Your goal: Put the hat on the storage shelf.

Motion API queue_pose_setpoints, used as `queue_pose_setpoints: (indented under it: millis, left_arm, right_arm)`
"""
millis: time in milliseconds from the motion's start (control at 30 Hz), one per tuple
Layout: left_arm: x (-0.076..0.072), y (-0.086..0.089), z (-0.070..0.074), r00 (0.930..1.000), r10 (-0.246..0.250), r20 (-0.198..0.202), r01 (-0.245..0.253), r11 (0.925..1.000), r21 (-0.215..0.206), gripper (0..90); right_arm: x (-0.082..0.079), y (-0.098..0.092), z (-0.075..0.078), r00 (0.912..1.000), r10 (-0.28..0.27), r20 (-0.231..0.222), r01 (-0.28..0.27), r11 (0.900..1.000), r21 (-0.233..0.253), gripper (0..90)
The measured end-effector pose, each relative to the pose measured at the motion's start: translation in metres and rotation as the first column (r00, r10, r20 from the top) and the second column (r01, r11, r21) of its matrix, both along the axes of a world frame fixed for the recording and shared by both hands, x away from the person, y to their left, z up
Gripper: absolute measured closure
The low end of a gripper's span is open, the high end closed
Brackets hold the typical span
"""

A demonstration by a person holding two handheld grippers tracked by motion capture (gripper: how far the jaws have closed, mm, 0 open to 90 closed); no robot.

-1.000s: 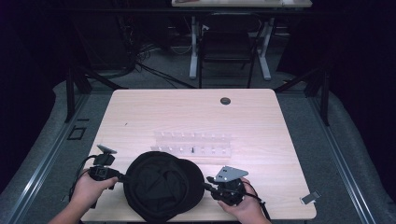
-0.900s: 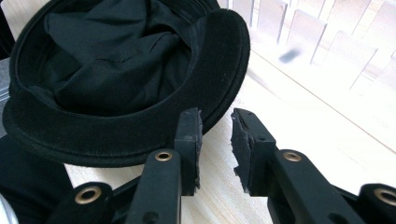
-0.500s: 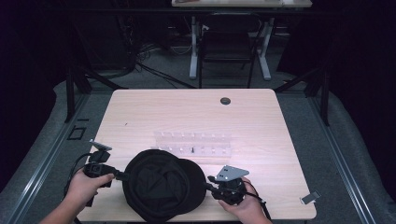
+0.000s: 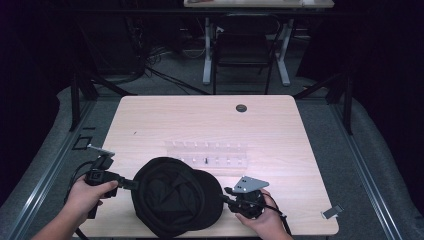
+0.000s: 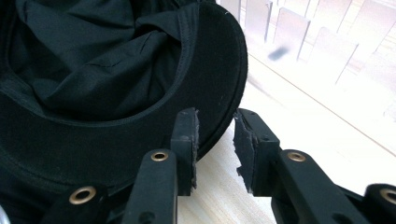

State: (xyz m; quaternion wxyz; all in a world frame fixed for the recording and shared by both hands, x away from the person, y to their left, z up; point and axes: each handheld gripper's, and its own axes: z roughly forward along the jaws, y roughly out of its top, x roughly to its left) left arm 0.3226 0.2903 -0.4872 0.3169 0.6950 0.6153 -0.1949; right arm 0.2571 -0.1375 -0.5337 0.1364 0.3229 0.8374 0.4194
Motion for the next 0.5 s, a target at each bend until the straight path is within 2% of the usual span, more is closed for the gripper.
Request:
queue_pose_setpoints:
  millis: [133, 333, 367, 400, 500]
  left_arm:
    - [0.0, -0.001, 0.005, 1.0, 0.002, 0.0, -0.002, 0.9999, -0.014, 84.4]
    - [0.0, -0.005, 0.016, 0.9994, 0.025, -0.022, -0.026, 0.999, -0.037, 84.5]
    - [-0.001, -0.007, 0.019, 0.9993, 0.032, -0.017, -0.033, 0.999, -0.032, 84.5]
    - [0.0, -0.007, 0.021, 0.9996, 0.024, -0.014, -0.025, 0.9985, -0.048, 84.5]
    - [0.0, -0.01, 0.027, 0.9997, 0.024, -0.006, -0.024, 0.9983, -0.054, 84.4]
  right_arm:
    - [0.001, -0.001, 0.0, 1.0, -0.005, -0.001, 0.005, 1.0, 0.0, 69.4]
    - [0.002, -0.004, 0.001, 0.9999, -0.014, 0.001, 0.014, 1.0, 0.003, 69.2]
    - [0.002, -0.005, 0.001, 0.9999, -0.016, 0.001, 0.016, 1.0, 0.003, 69.1]
    - [0.002, -0.005, 0.001, 0.9999, -0.017, 0.001, 0.017, 1.0, 0.005, 69.1]
    - [0.002, -0.007, 0.001, 0.9998, -0.022, 0.0, 0.022, 1.0, 0.006, 69.1]
